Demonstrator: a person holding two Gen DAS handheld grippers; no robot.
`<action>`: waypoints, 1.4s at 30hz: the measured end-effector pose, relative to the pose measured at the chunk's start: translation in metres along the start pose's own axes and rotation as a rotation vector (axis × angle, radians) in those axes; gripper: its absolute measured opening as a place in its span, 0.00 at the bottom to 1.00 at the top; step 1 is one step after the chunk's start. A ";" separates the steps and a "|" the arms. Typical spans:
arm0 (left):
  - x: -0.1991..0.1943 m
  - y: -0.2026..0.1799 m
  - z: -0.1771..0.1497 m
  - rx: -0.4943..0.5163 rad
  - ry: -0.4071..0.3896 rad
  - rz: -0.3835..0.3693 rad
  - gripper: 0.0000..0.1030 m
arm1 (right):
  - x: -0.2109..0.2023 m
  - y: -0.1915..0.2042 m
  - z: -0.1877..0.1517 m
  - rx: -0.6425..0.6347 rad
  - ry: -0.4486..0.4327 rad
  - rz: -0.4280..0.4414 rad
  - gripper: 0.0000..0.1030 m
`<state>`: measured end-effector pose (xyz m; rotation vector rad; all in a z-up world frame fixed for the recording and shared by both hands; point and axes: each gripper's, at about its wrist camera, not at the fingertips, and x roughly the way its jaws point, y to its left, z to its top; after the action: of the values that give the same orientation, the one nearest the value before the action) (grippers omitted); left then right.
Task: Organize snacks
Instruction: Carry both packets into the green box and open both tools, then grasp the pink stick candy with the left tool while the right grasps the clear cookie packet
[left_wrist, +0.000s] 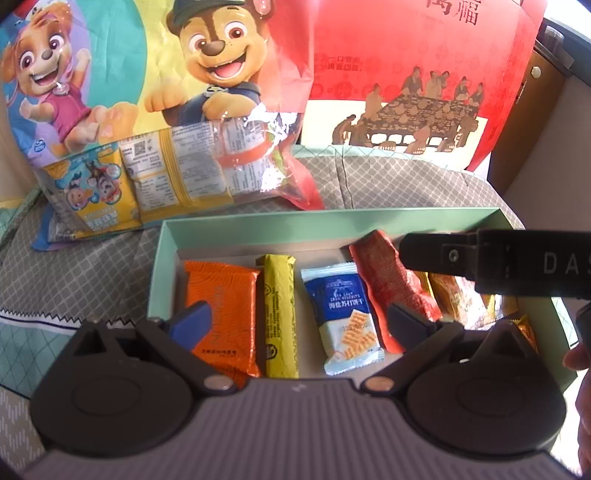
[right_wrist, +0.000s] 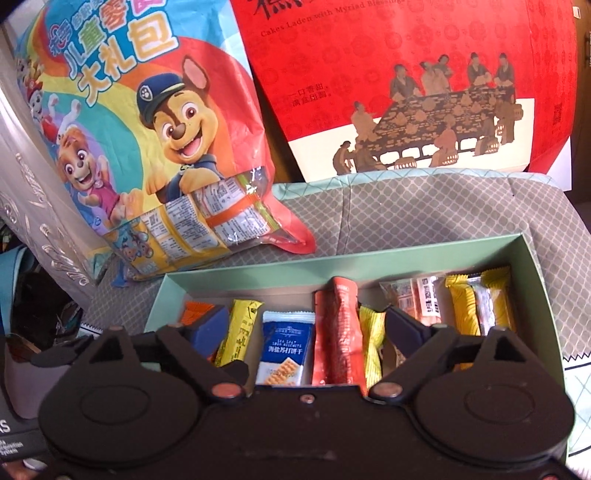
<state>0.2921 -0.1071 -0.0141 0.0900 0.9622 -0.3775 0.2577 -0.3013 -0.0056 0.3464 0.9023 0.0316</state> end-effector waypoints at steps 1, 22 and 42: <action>-0.003 0.000 -0.002 0.001 0.002 0.003 1.00 | -0.005 0.002 -0.003 -0.008 -0.001 -0.004 0.92; -0.095 0.001 -0.084 0.017 0.004 0.048 1.00 | -0.104 0.008 -0.090 -0.008 -0.013 -0.002 1.00; -0.055 0.010 -0.152 -0.004 0.131 0.126 1.00 | -0.080 0.014 -0.160 0.014 0.117 0.036 0.82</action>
<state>0.1488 -0.0459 -0.0577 0.1720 1.0804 -0.2559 0.0858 -0.2568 -0.0312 0.3765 1.0126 0.0800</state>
